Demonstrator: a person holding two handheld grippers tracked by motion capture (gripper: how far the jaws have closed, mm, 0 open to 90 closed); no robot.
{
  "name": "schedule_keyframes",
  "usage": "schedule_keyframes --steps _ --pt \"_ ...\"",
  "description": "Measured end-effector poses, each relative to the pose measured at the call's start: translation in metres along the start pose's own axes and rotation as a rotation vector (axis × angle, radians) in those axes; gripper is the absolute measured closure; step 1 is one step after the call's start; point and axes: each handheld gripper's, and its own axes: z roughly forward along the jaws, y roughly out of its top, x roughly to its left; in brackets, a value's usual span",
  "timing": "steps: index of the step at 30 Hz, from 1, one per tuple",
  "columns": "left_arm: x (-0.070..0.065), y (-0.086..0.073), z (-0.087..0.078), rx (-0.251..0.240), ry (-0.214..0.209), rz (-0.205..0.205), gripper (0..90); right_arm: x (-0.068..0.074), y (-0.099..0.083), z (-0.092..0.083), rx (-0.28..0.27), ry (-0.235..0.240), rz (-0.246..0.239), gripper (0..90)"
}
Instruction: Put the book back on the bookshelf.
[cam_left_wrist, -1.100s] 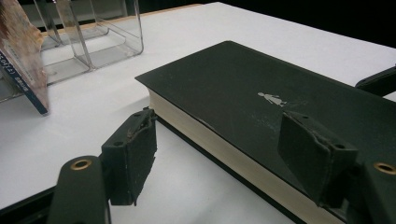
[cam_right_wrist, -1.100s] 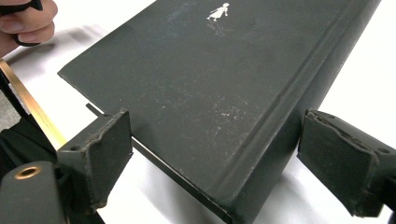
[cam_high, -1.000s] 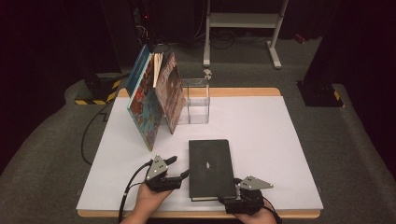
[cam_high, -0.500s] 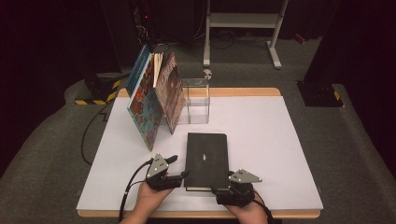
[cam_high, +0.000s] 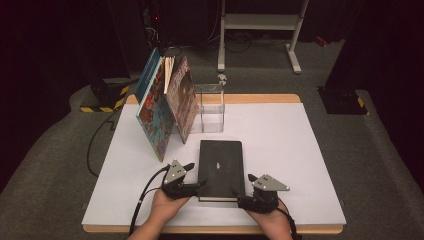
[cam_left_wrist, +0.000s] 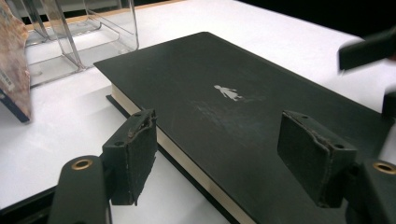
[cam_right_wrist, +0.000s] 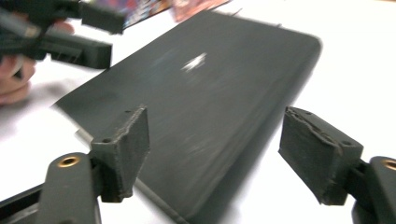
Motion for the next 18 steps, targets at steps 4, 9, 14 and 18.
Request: schedule_keyframes --steps 4,9,14,18 --pt "0.001 0.003 0.008 0.012 -0.006 -0.058 28.0 -0.013 0.013 0.005 -0.024 -0.040 0.023 29.0" --pt "-0.002 0.000 0.008 0.036 -0.022 -0.058 26.2 -0.009 0.001 0.014 -0.013 -0.034 0.037 28.4" --pt "-0.001 -0.004 0.010 0.072 -0.005 -0.072 24.9 -0.006 -0.007 0.019 0.038 -0.016 0.023 27.9" --pt "-0.001 -0.005 0.011 0.096 -0.006 -0.086 23.9 -0.006 -0.008 0.018 0.039 -0.003 0.024 27.7"
